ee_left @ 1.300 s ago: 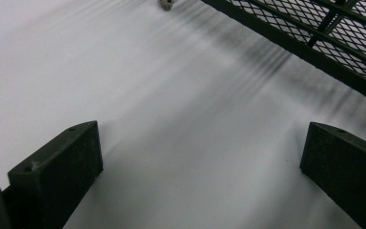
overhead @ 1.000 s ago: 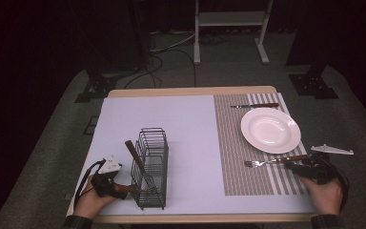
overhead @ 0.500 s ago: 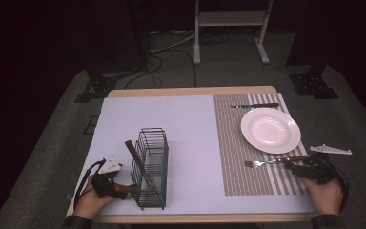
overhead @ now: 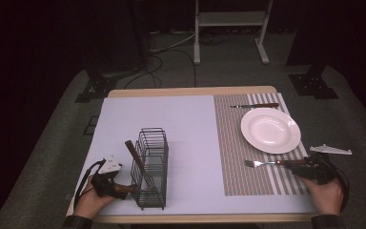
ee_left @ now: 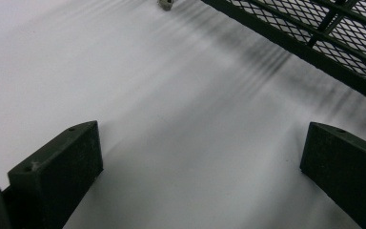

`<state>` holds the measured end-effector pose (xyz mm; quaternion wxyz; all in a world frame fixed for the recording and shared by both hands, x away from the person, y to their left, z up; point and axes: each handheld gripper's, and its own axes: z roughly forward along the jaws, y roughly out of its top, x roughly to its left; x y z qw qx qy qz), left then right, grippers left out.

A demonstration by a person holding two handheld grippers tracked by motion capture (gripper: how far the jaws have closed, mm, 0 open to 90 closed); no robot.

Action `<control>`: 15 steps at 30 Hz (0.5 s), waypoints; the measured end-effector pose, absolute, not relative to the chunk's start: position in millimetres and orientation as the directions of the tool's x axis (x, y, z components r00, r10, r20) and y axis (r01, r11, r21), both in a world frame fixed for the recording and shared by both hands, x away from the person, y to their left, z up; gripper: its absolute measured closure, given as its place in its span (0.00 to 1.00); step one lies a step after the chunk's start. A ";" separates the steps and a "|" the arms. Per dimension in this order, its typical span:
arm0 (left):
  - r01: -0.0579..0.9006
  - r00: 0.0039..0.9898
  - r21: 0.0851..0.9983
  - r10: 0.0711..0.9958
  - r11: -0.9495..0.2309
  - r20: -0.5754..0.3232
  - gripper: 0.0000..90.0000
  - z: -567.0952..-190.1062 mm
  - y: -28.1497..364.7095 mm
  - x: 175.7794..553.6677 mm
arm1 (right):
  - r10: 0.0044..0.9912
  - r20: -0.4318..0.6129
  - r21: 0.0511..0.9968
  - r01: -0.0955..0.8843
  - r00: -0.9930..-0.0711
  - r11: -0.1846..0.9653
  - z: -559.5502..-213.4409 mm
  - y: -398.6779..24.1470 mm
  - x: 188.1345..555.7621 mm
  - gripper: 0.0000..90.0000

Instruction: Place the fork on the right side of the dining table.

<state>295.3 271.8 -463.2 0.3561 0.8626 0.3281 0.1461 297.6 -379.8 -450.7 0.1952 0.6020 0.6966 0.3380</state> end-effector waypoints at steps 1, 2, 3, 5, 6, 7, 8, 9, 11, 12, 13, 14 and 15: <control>0.462 0.742 0.710 0.670 -0.531 0.018 0.00 -463.2 271.8 295.3 | 0.971 0.133 0.710 0.703 -0.200 0.048 -450.1 -380.4 297.4 0.21; 0.462 0.742 0.710 0.670 -0.531 0.018 0.00 -463.2 271.8 295.3 | 0.971 0.133 0.710 0.703 -0.200 0.048 -450.1 -380.4 297.4 0.21; 0.462 0.742 0.710 0.670 -0.531 0.019 0.00 -463.2 271.8 295.3 | 0.971 0.134 0.711 0.702 -0.198 0.045 -449.6 -380.5 297.0 0.21; 0.462 0.742 0.710 0.670 -0.531 0.018 0.00 -463.1 271.8 295.3 | 0.971 0.131 0.718 0.695 -0.200 0.046 -447.8 -379.8 296.0 0.21; 0.462 0.742 0.710 0.670 -0.531 0.018 0.00 -463.2 271.8 295.4 | 0.971 0.128 0.721 0.691 -0.203 0.049 -446.7 -379.1 295.6 0.21; 0.462 0.742 0.710 0.670 -0.531 0.018 0.00 -463.1 271.8 295.3 | 0.970 0.127 0.725 0.687 -0.206 0.051 -445.6 -378.1 295.1 0.21; 0.462 0.742 0.710 0.670 -0.531 0.019 0.00 -463.1 271.8 295.4 | 0.969 0.127 0.728 0.683 -0.210 0.053 -444.1 -376.9 294.4 0.21; 0.462 0.742 0.710 0.670 -0.531 0.018 0.00 -463.2 271.8 295.4 | 0.969 0.125 0.733 0.678 -0.214 0.056 -442.6 -375.3 293.8 0.21; 0.462 0.742 0.710 0.670 -0.531 0.018 0.00 -463.1 271.8 295.4 | 0.967 0.122 0.739 0.671 -0.223 0.062 -439.8 -371.4 293.0 0.21; 0.462 0.742 0.710 0.670 -0.531 0.018 0.00 -463.1 271.8 295.4 | 0.967 0.122 0.739 0.671 -0.223 0.062 -439.8 -371.4 293.0 0.21; 0.462 0.742 0.710 0.670 -0.531 0.018 0.00 -463.2 271.8 295.4 | 0.963 0.119 0.748 0.660 -0.241 0.073 -437.0 -366.3 292.5 0.21; 0.462 0.742 0.710 0.670 -0.531 0.018 0.00 -463.2 271.9 295.4 | 0.961 0.116 0.750 0.657 -0.249 0.080 -435.8 -364.3 292.5 0.21; 0.462 0.742 0.710 0.670 -0.531 0.018 0.00 -463.2 271.9 295.4 | 0.959 0.115 0.752 0.653 -0.260 0.087 -433.9 -360.5 292.4 0.21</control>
